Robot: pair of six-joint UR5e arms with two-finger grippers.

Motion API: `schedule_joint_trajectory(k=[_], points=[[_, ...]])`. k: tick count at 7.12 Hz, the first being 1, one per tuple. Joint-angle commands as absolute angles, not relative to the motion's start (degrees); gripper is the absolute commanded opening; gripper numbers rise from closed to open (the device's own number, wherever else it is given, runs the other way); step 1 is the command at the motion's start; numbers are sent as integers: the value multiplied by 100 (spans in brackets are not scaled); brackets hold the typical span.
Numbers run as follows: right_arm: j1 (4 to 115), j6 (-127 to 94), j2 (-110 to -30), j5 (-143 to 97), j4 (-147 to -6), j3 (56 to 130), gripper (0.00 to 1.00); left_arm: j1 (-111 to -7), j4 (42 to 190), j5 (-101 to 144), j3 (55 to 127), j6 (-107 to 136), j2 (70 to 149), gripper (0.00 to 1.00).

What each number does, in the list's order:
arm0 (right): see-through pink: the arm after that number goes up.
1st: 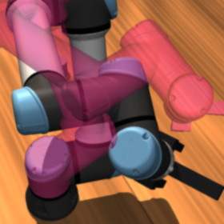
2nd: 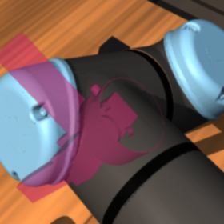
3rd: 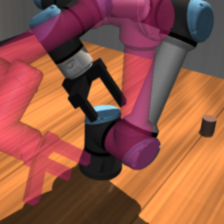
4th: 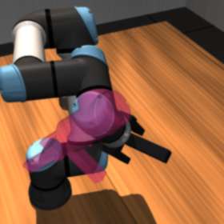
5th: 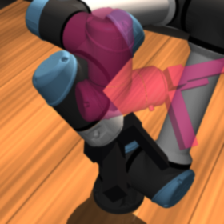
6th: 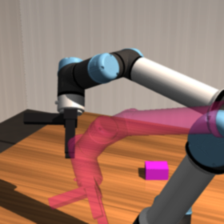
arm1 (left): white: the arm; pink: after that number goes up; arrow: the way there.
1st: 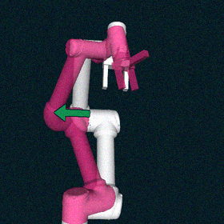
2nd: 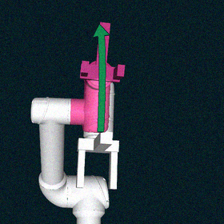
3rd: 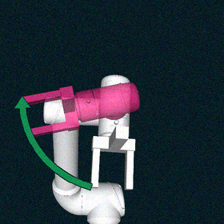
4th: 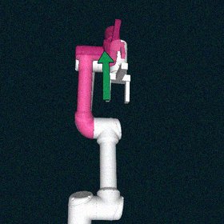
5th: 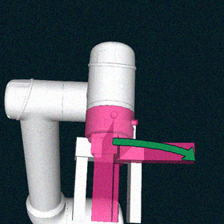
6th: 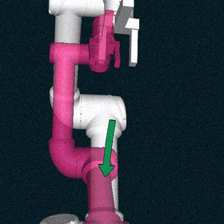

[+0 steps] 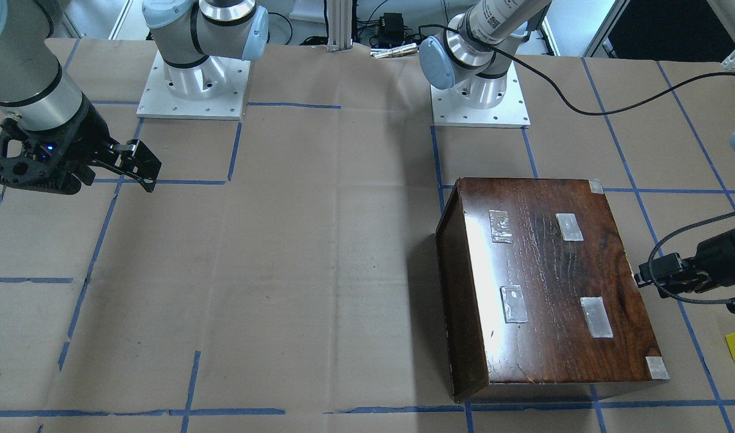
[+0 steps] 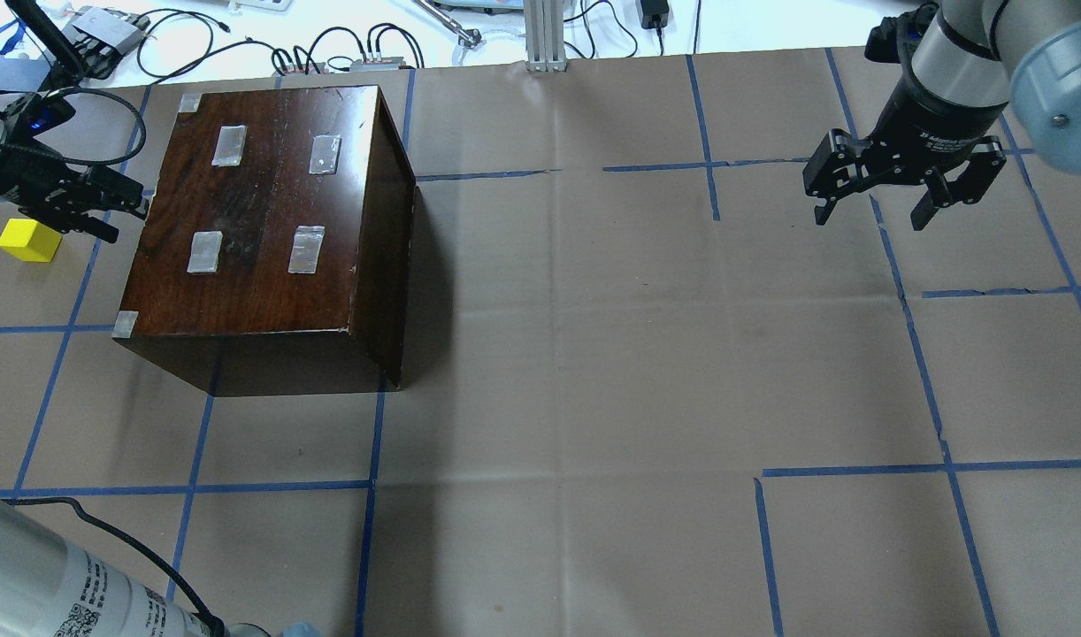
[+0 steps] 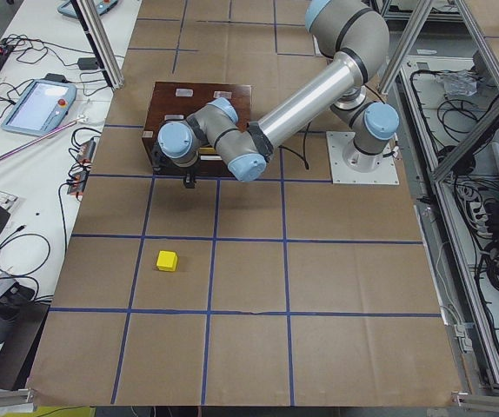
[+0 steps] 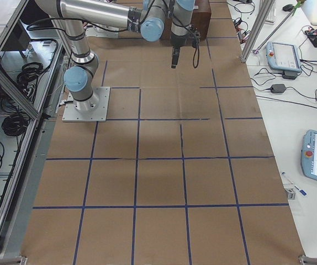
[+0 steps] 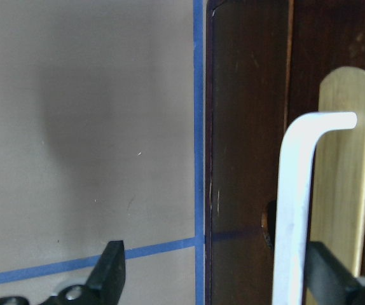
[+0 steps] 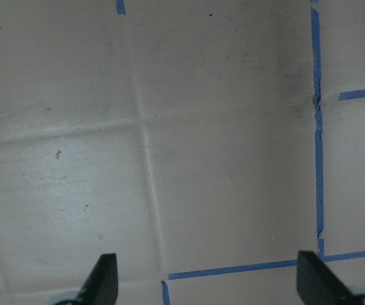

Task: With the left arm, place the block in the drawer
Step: 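Hook the handle with the left gripper and pull the drawer open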

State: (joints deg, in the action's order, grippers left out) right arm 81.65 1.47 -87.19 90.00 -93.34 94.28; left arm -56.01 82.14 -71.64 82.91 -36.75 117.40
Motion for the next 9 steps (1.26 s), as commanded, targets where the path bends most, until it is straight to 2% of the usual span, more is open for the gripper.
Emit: schedule_joint_trajectory(k=[1,9], points=[[8165,149,-8719,9000,-9334,9422,100,-5669,8209,-7172,8288,-3674,11777,99],[8165,149,-8719,9000,-9334,9431,100,-5660,8209,-7233,8341,-3718,11865,98]])
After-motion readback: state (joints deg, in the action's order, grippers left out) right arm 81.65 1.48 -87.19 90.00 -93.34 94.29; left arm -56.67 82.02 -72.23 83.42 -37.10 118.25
